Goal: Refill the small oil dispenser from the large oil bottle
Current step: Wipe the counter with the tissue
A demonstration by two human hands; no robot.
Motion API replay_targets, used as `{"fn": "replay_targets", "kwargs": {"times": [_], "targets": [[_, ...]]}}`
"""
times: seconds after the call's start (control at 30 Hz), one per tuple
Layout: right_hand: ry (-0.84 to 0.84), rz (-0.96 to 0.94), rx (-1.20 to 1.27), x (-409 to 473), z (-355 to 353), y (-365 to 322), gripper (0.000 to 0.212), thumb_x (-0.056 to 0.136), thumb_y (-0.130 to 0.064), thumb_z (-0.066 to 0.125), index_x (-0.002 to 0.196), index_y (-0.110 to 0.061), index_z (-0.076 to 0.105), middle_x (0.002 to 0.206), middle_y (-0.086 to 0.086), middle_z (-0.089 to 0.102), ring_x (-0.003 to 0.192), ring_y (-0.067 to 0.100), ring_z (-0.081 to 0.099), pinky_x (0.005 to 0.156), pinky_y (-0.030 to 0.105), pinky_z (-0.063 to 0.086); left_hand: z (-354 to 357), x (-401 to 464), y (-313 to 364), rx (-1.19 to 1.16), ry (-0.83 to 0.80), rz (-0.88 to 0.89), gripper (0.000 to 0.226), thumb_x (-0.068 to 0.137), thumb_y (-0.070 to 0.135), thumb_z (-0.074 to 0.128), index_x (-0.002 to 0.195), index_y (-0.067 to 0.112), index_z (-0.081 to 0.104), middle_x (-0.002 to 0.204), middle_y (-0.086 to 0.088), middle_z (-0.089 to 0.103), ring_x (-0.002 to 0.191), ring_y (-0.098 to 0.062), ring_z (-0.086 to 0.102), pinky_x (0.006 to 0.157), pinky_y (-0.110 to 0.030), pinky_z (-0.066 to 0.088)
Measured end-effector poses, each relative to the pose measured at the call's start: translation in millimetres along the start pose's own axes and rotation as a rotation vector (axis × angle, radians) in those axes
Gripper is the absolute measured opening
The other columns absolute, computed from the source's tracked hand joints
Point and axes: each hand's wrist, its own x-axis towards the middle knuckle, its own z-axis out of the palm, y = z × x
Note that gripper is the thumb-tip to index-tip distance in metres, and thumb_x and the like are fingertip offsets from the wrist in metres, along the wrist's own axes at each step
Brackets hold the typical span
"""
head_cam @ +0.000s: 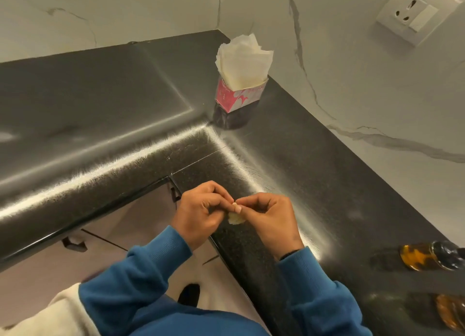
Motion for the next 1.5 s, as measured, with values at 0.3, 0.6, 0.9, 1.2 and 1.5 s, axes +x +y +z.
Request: {"fn": "replay_targets", "kwargs": {"times": [0.3,0.6,0.9,1.2,1.5], "targets": [[0.315,-0.319,-0.749,96.9,21.9,50.7,0.006,0.082,-0.001,0.073,0.079,-0.005,0.077,0.081,0.006,0.067,0.075,0.022,0.055,0.07,0.015,0.032,-2.6,5.5,-24.6,0.115,-0.006,-0.334,0.044,0.089,0.012,0.072,0.132,0.018,0.064,0.14,0.005,0.059,0.134,-0.006,0.049,0.114,-0.028,0.038],[-0.193,-0.42,-1.147,121.1,65.4,101.3,0.056,0.09,-0.018,0.057,0.144,-0.005,0.046,0.143,0.014,0.05,0.137,0.031,0.042,0.115,0.046,0.034,11.5,31.6,-43.9,0.45,-0.239,-0.299,0.073,0.093,0.008,0.048,0.158,0.015,0.016,0.167,0.002,0.009,0.154,-0.015,-0.006,0.123,-0.029,-0.011],[-0.029,0.063,-1.254,199.4,4.0,76.4,0.052,0.103,-0.03,0.031,0.144,0.0,0.039,0.151,0.018,0.039,0.14,0.033,0.033,0.115,0.046,0.024,26.2,71.6,-51.8,0.625,-0.349,-0.328,0.071,0.095,0.008,0.043,0.159,0.01,0.013,0.168,-0.007,0.004,0.155,-0.022,-0.007,0.125,-0.036,-0.008],[-0.426,-0.395,-1.258,162.6,68.0,68.2,0.07,0.103,-0.032,0.035,0.158,-0.015,-0.005,0.165,0.012,-0.008,0.153,0.028,-0.007,0.124,0.046,0.005,22.5,59.8,-68.2,0.617,-0.166,-0.395,0.066,0.092,-0.001,0.039,0.156,0.013,0.027,0.166,-0.001,0.02,0.155,-0.015,0.008,0.123,-0.03,-0.006],[-0.223,0.02,-1.177,135.8,-40.4,92.3,0.073,0.101,-0.03,0.04,0.158,-0.013,-0.002,0.165,0.014,-0.011,0.152,0.029,-0.009,0.123,0.043,0.002,118.1,120.9,-44.1,0.768,-0.647,-0.114,0.06,0.094,0.008,0.04,0.154,0.014,0.031,0.162,-0.004,0.031,0.149,-0.016,0.027,0.125,-0.037,0.005]]}}
